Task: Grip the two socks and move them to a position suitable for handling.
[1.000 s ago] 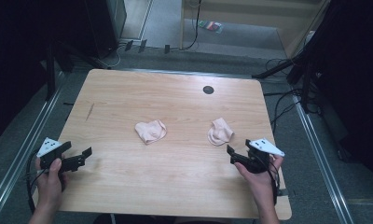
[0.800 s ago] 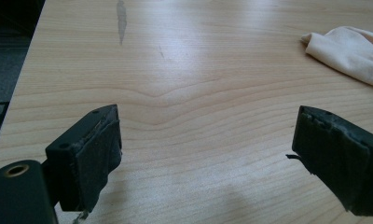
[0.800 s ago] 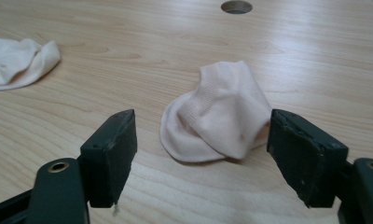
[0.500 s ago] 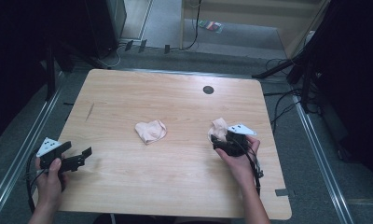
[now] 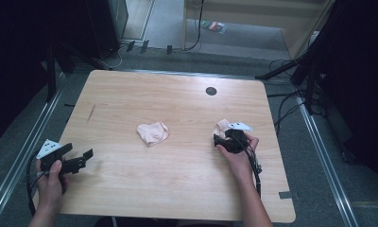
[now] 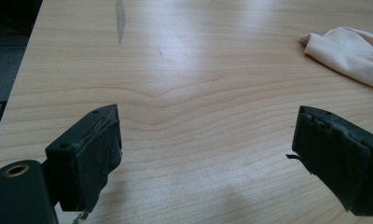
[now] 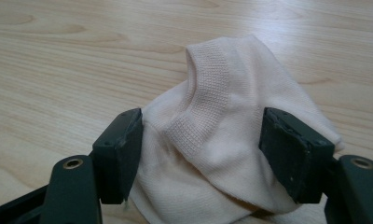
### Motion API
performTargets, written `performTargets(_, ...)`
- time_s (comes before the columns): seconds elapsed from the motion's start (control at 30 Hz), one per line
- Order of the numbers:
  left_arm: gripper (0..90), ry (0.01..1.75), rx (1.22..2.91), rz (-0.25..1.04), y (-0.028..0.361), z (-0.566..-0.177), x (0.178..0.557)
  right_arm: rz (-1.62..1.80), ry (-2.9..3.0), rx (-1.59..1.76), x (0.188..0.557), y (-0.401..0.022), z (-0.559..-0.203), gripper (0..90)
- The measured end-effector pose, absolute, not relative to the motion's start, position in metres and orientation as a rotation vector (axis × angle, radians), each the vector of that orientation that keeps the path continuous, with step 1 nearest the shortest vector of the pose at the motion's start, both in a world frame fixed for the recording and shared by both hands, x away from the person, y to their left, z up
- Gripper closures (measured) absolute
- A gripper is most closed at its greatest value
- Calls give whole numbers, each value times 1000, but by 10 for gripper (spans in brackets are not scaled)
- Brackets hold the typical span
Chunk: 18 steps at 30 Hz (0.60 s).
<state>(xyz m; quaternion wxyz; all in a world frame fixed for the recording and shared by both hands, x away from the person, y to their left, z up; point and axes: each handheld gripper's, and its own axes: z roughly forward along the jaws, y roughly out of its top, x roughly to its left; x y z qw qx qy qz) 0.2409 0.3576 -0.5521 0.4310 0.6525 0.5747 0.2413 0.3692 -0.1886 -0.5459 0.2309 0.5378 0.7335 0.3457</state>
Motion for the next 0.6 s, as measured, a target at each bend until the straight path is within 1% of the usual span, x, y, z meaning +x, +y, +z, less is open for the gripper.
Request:
performTargets(0.1, 86, 1437, 1628, 606, 357, -552, 241, 909, 1981, 1472, 368, -188, -547, 421)
performTargets(0.2, 86, 1437, 1627, 607, 357, -552, 241, 914, 1921, 1491, 366, -191, -548, 611)
performTargets(0.27, 86, 1440, 1627, 609, 357, -552, 241, 926, 1892, 1525, 366, -195, -548, 715)
performTargets(0.3, 86, 1442, 1624, 609, 357, -552, 241, 926, 1892, 1525, 366, -195, -548, 715)
performTargets(0.33, 85, 1439, 1623, 613, 357, -552, 241, 932, 1895, 1528, 366, -197, -548, 764)
performTargets(0.4, 85, 1442, 1624, 628, 356, -552, 241, 951, 1909, 1538, 366, -204, -545, 813)
performTargets(0.5, 85, 1438, 1645, 661, 353, -550, 240, 970, 1870, 1529, 360, -206, -538, 817)
performTargets(0.57, 86, 1437, 1635, 659, 352, -549, 239, 991, 1864, 1528, 358, -207, -534, 817)
performTargets(0.6, 85, 1429, 1615, 649, 350, -547, 239, 1027, 1851, 1507, 351, -206, -524, 817)
